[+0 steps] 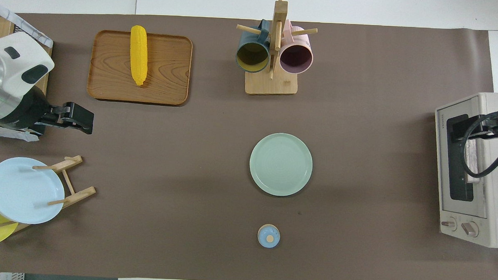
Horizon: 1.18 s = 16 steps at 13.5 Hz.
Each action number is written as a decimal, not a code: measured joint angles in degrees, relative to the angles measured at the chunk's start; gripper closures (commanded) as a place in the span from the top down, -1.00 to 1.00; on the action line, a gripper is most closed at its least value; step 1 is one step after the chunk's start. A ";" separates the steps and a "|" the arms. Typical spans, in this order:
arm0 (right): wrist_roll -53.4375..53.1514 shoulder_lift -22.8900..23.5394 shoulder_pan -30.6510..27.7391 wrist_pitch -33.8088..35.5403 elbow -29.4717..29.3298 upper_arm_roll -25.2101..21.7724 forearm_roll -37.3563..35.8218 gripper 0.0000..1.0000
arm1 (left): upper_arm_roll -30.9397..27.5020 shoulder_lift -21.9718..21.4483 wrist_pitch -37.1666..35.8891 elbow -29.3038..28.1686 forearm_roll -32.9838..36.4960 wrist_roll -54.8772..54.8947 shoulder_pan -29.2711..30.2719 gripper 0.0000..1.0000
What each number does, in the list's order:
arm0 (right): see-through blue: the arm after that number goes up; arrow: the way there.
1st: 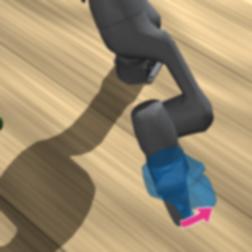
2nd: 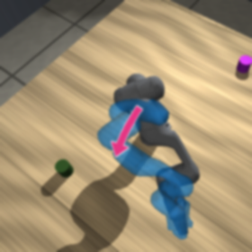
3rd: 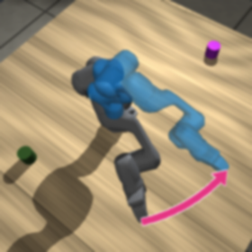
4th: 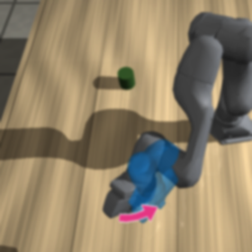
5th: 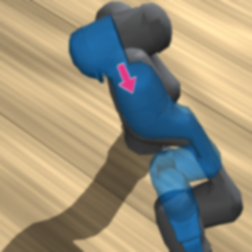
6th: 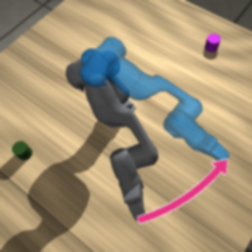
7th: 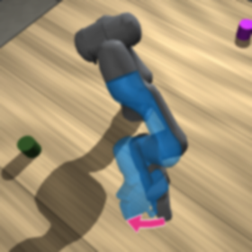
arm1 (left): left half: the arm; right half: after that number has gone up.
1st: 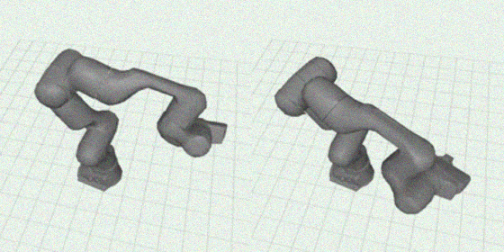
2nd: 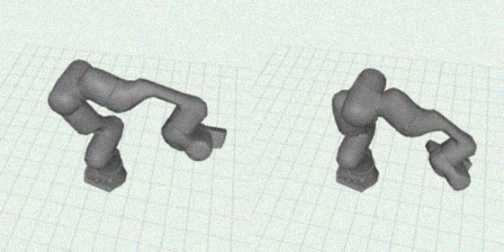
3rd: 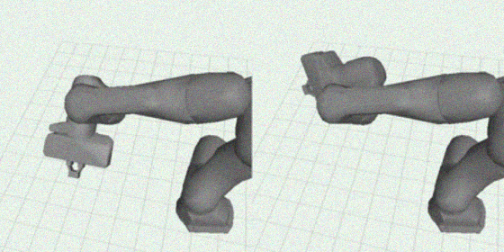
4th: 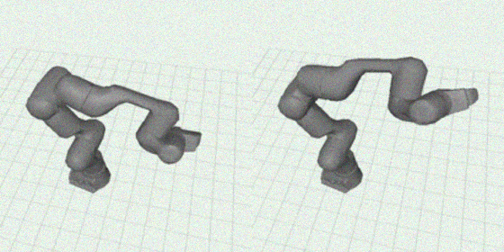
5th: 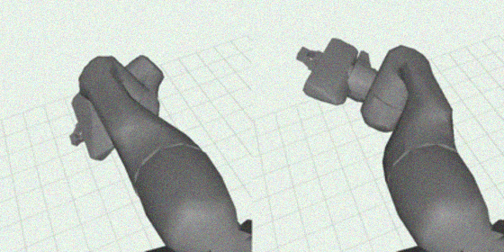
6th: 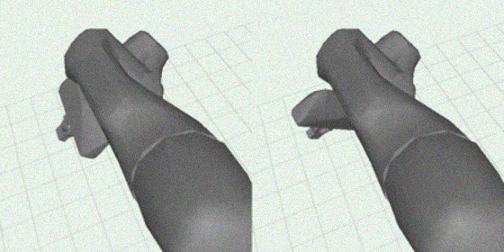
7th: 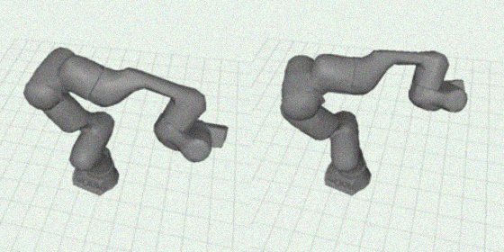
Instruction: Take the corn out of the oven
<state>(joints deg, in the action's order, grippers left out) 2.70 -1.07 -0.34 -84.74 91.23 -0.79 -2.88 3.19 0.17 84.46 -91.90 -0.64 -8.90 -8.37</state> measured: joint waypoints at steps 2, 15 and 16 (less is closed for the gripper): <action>0.00 0.00 0.00 0.00 -0.05 0.00 0.00 1.00 | -0.02 0.01 -0.01 -0.12 0.00 0.00 0.26 1.00; 0.00 0.00 0.00 0.00 -0.11 0.00 0.00 1.00 | -0.23 -0.87 -0.01 -0.19 -0.34 0.00 0.63 1.00; 0.00 0.00 0.00 0.00 -0.11 0.00 0.00 1.00 | -0.23 -0.87 -0.01 -0.20 -0.39 0.00 0.63 1.00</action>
<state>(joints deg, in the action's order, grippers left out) 2.70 -1.07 -0.34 -84.74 91.12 -0.79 -2.88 2.96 -0.70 84.45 -92.09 -1.04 -8.90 -7.75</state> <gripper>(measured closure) 0.000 0.000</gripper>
